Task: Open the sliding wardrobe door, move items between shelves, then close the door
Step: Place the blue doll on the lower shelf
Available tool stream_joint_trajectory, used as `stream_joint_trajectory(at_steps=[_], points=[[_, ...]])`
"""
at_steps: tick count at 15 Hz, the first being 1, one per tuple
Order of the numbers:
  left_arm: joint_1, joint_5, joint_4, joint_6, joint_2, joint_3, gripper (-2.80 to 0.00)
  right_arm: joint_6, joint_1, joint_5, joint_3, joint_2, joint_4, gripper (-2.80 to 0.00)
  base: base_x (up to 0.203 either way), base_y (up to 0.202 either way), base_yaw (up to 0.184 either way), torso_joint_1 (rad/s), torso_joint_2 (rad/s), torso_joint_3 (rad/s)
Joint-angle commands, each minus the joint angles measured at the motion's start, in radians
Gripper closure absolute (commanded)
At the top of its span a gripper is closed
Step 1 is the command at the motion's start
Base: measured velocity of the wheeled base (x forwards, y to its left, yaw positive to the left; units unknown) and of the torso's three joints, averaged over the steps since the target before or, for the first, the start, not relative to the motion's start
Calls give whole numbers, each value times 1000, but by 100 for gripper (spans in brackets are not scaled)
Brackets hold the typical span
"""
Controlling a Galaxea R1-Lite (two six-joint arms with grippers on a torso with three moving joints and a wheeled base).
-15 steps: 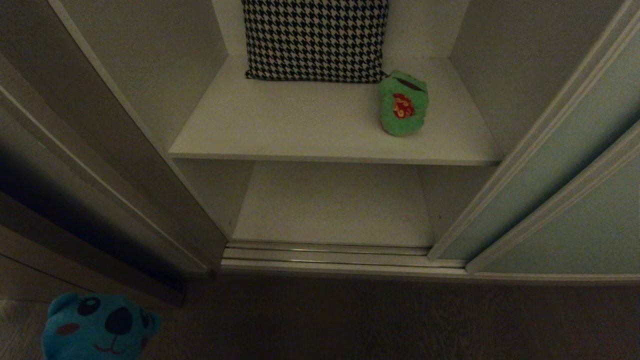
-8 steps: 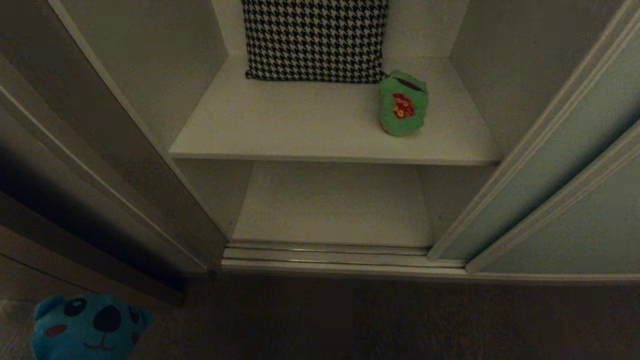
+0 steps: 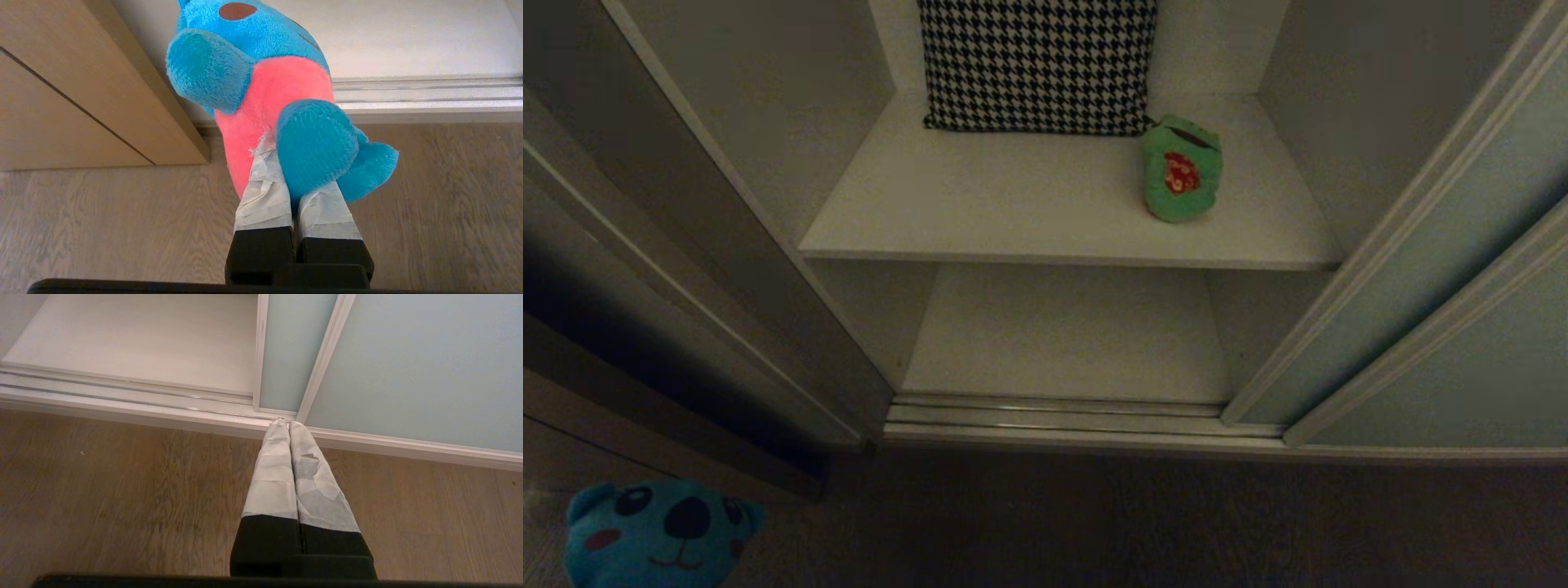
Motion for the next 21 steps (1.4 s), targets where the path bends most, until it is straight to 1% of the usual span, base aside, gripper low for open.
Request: stream_joint_trajectory(at_steps=[1,6,10,21], points=[[0,1,3,2,7,0,0,-1,0,0,2,0,0,0,0,0,0,0,0,0],[0,2,3,-1,7,0,0,-1,0,0,1,0,0,0,0,0,0,1,3,-92],[0,2,6,-18,7,-1,0,-1,0,0,2,0,0,0,0,0,0,1,1,-192],[0,2,13,-20,7,-3,0,-1,0,0,2,0,0,0,0,0,0,2,2,-196]])
